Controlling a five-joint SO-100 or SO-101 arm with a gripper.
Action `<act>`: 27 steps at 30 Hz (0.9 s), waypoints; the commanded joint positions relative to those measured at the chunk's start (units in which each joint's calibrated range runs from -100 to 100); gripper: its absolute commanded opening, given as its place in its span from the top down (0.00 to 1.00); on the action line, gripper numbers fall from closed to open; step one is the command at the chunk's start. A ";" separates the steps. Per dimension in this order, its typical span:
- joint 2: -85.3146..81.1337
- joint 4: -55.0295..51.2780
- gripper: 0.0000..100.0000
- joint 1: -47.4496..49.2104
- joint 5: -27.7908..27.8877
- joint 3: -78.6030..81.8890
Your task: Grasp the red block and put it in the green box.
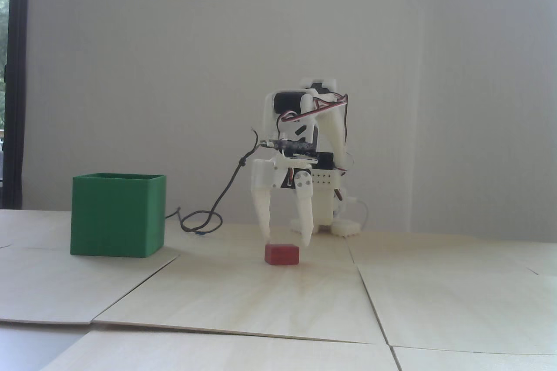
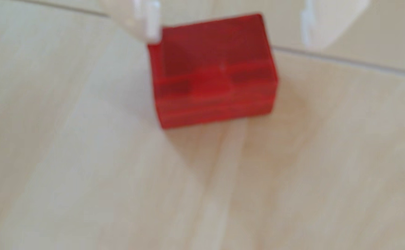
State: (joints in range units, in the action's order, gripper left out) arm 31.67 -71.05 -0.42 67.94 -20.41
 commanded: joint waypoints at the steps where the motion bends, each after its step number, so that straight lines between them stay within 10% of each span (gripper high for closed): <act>1: -1.47 -0.37 0.78 0.14 1.03 -2.48; 27: -9.29 -4.58 0.78 -0.50 0.62 -2.48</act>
State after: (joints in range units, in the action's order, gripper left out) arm 31.67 -73.04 -0.42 68.51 -20.41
